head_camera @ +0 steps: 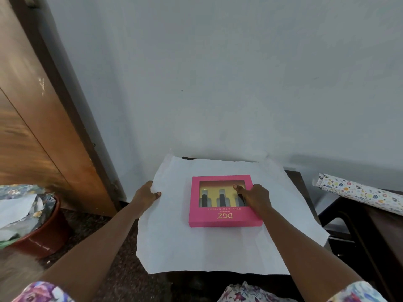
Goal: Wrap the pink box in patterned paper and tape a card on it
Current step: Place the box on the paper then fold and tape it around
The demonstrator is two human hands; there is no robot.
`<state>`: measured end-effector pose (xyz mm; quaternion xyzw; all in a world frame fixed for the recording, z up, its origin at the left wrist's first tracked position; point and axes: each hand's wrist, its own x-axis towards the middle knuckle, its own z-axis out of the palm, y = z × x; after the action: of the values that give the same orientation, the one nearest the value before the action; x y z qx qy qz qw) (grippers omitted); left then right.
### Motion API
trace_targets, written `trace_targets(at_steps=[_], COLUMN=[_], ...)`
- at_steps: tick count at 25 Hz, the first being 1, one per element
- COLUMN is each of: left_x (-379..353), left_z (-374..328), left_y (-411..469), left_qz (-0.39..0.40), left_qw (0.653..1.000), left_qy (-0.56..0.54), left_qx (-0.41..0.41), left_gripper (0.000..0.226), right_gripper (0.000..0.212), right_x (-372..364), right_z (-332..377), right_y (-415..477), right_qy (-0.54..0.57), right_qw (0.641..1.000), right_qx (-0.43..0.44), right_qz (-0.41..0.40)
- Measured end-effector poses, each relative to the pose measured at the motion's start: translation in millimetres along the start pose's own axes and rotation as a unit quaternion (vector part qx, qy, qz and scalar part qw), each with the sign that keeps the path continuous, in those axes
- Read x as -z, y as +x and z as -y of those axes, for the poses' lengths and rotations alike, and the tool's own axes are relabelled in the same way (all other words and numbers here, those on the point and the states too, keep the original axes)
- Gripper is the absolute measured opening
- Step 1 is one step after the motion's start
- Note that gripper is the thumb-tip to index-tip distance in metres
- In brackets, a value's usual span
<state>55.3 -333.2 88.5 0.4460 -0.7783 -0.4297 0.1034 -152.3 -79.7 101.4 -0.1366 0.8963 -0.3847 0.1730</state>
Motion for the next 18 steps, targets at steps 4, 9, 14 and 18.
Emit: trace_targets(at_steps=[4, 9, 14, 18], left_x=[0, 1, 4, 12], left_z=[-3, -6, -12, -13], left_y=[-2, -2, -4, -2], left_qz=[0.004, 0.0, 0.004, 0.004], left_qw=[1.0, 1.0, 0.999, 0.998], left_qy=[0.005, 0.006, -0.026, -0.057], left_qx=[-0.001, 0.005, 0.026, 0.024], left_gripper=[0.04, 0.04, 0.04, 0.035], right_gripper=[0.055, 0.055, 0.057, 0.06], right_x=[-2, -3, -7, -13], right_z=[-5, -8, -1, 2], right_y=[7, 8, 1, -5], right_qy=[-0.021, -0.041, -0.138, -0.121], right_qw=[0.999, 0.998, 0.986, 0.989], right_qx=[0.015, 0.023, 0.042, 0.008], right_qz=[-0.028, -0.034, -0.08, -0.087])
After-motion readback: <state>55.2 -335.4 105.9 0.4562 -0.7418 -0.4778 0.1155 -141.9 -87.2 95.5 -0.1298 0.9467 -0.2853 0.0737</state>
